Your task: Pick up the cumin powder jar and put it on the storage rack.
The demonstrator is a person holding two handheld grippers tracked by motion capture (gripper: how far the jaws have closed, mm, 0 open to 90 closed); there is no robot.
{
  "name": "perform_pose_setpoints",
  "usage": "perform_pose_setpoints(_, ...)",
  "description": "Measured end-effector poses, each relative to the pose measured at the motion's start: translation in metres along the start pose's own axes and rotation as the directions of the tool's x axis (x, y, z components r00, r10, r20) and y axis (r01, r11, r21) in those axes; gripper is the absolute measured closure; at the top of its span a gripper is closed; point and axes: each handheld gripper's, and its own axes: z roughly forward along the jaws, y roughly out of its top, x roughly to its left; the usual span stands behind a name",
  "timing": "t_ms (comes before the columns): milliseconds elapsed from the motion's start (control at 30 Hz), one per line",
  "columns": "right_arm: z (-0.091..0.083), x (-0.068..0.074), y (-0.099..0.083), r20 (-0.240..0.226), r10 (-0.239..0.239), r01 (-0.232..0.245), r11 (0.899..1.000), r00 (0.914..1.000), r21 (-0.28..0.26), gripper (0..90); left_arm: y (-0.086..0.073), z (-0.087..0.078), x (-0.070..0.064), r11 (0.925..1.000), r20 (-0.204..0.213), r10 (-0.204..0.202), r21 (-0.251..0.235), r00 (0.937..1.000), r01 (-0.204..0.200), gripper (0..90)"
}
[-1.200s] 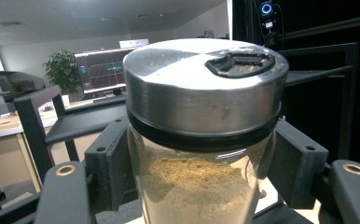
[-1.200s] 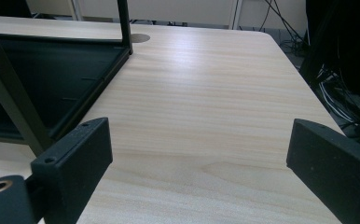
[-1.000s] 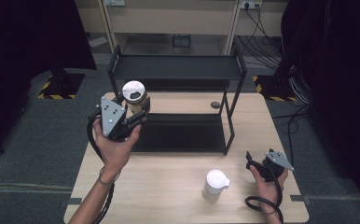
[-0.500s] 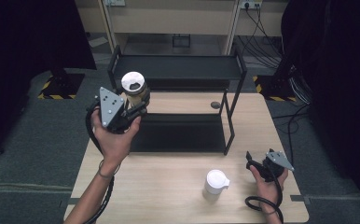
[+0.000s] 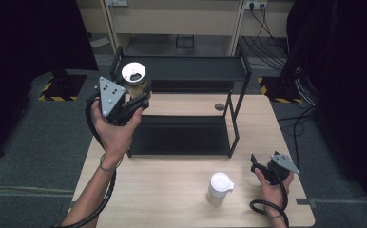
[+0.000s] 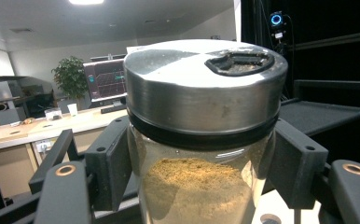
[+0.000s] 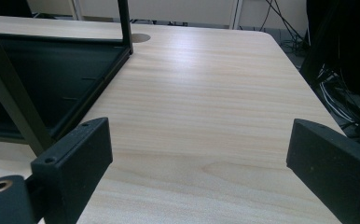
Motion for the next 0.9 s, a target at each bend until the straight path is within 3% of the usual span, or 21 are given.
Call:
perform_pose_setpoints(467, 0.000, -0.001, 0.000, -0.002, 0.002, -0.002, 1.000, 1.0000, 0.002, 7.0, 0.017, 0.016, 0.003, 1.0000, -0.017, 0.004, 0.006, 0.9999, -0.003, 30.9)
perform_pose_setpoints(900, 0.000, -0.001, 0.000, -0.005, 0.005, -0.005, 1.000, 1.0000, 0.003, 7.0, 0.035, 0.043, 0.008, 0.9990, -0.046, 0.010, 0.044, 0.9989, -0.008, 30.9)
